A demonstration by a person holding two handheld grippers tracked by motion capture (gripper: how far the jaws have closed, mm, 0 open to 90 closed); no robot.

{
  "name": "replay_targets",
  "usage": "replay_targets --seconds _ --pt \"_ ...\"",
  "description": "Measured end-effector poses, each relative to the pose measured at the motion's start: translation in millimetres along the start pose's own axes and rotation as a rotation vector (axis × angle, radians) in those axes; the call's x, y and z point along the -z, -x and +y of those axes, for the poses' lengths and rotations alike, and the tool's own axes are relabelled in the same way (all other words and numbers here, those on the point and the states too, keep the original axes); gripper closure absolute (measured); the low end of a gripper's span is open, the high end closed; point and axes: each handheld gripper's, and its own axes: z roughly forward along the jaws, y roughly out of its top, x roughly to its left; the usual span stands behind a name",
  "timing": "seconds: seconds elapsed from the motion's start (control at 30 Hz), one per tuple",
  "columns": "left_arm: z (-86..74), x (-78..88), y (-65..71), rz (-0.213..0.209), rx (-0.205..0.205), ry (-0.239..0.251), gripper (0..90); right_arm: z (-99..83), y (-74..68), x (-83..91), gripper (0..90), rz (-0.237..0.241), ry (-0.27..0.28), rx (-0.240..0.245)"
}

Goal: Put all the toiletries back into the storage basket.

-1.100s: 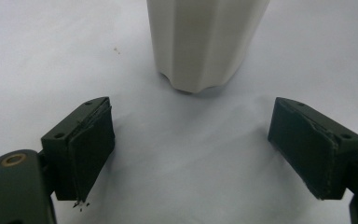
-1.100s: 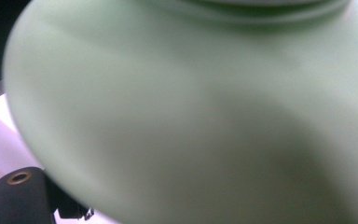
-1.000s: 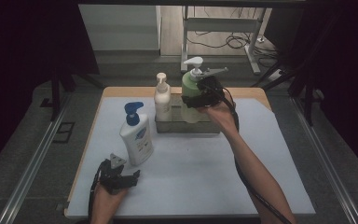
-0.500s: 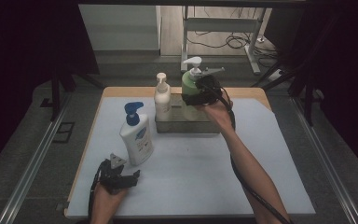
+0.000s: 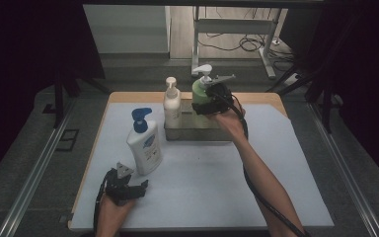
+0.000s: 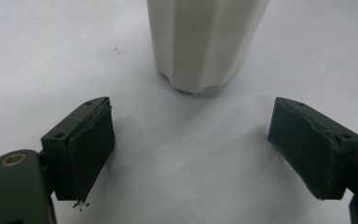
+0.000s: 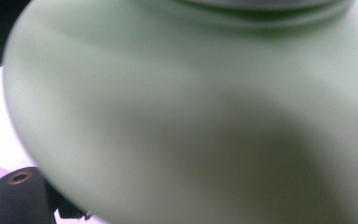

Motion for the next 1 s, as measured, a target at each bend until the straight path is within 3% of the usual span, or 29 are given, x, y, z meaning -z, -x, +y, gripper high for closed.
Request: replay_targets --seconds 1.0 --pt "0.0 0.1 -0.2 0.0 -0.001 -0.001 14.1 -29.3 -2.4 -34.6 12.2 0.026 -0.086 -0.012"
